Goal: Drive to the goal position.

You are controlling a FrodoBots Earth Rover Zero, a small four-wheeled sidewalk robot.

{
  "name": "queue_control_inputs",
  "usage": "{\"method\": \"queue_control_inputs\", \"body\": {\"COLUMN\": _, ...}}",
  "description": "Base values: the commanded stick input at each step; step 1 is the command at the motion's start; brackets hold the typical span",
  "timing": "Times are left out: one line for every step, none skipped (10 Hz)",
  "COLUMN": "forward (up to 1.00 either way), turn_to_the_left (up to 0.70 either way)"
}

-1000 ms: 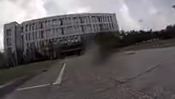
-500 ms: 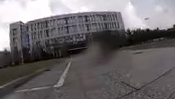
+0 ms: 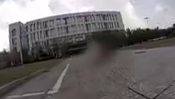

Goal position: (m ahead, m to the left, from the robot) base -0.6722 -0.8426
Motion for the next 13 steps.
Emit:
{"method": "queue_control_inputs", "body": {"forward": 0.7, "turn_to_the_left": 0.0}}
{"method": "queue_control_inputs", "body": {"forward": 0.7, "turn_to_the_left": 0.0}}
{"method": "queue_control_inputs", "body": {"forward": 0.7, "turn_to_the_left": 0.01}}
{"method": "queue_control_inputs", "body": {"forward": 0.7, "turn_to_the_left": 0.02}}
{"method": "queue_control_inputs", "body": {"forward": 0.7, "turn_to_the_left": 0.02}}
{"method": "queue_control_inputs", "body": {"forward": 0.7, "turn_to_the_left": 0.02}}
{"method": "queue_control_inputs", "body": {"forward": 0.7, "turn_to_the_left": 0.01}}
{"method": "queue_control_inputs", "body": {"forward": 0.7, "turn_to_the_left": 0.0}}
{"method": "queue_control_inputs", "body": {"forward": 0.7, "turn_to_the_left": 0.01}}
{"method": "queue_control_inputs", "body": {"forward": 0.7, "turn_to_the_left": 0.02}}
{"method": "queue_control_inputs", "body": {"forward": 0.7, "turn_to_the_left": 0.02}}
{"method": "queue_control_inputs", "body": {"forward": 0.7, "turn_to_the_left": 0.02}}
{"method": "queue_control_inputs", "body": {"forward": 0.7, "turn_to_the_left": 0.02}}
